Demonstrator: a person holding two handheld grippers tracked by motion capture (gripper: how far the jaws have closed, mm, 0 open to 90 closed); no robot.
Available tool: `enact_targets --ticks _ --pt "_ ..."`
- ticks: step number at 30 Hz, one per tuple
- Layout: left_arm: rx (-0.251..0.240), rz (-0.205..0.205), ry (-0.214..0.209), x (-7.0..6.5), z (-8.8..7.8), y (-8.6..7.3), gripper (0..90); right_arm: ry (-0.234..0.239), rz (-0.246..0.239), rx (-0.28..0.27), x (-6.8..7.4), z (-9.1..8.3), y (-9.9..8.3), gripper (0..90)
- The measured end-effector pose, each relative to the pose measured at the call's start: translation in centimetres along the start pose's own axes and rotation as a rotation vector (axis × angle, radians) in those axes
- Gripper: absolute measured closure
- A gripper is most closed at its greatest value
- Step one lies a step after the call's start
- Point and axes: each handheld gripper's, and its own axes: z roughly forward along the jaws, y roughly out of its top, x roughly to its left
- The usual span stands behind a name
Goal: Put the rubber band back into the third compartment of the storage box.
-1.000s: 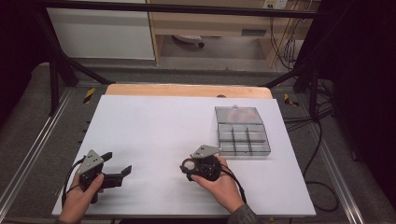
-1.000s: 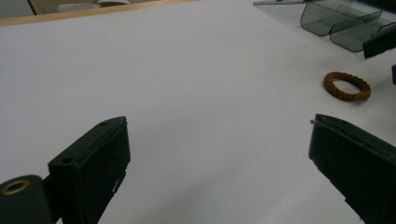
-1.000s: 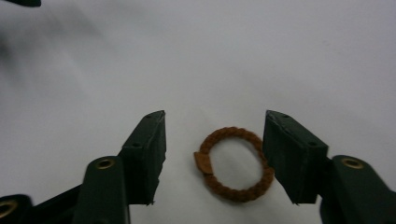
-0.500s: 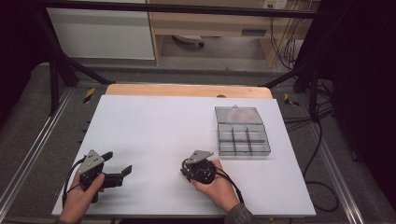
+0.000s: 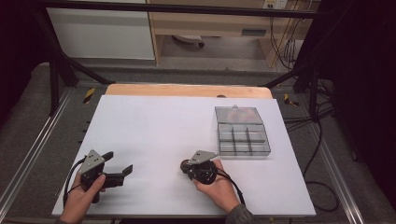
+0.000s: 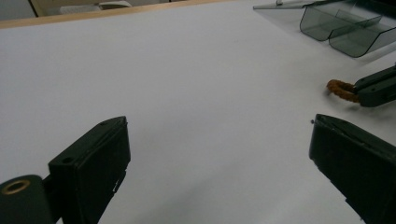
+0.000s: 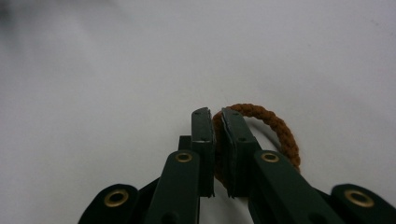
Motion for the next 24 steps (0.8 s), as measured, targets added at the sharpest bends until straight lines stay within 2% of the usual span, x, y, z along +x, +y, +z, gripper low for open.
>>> enact_targets --ticks 3,6,10,15,20,24 --pt "-0.012 -0.009 -0.005 0.3 -0.2 -0.1 5.2 0.009 -0.015 -0.010 -0.2 -0.4 0.2 84.5" --pt "-0.012 -0.007 -0.001 0.3 -0.3 -0.2 5.2 0.027 -0.005 -0.039 -0.4 -0.9 0.7 84.5" --pt "-0.009 -0.017 0.006 0.4 -0.4 -0.4 5.2 0.039 -0.017 -0.038 -0.7 -1.2 1.2 84.5" --pt "-0.004 -0.035 0.022 0.6 -0.2 -0.6 5.5 0.031 -0.028 -0.050 -0.8 -1.3 1.2 84.5" --pt "-0.003 -0.048 0.028 0.8 -0.1 -0.6 5.6 0.025 -0.036 -0.102 -0.7 -1.8 1.4 84.5" --pt "-0.007 -0.079 0.027 1.0 0.0 -0.6 5.9 0.022 -0.038 -0.121 -0.8 -2.4 1.6 84.5"
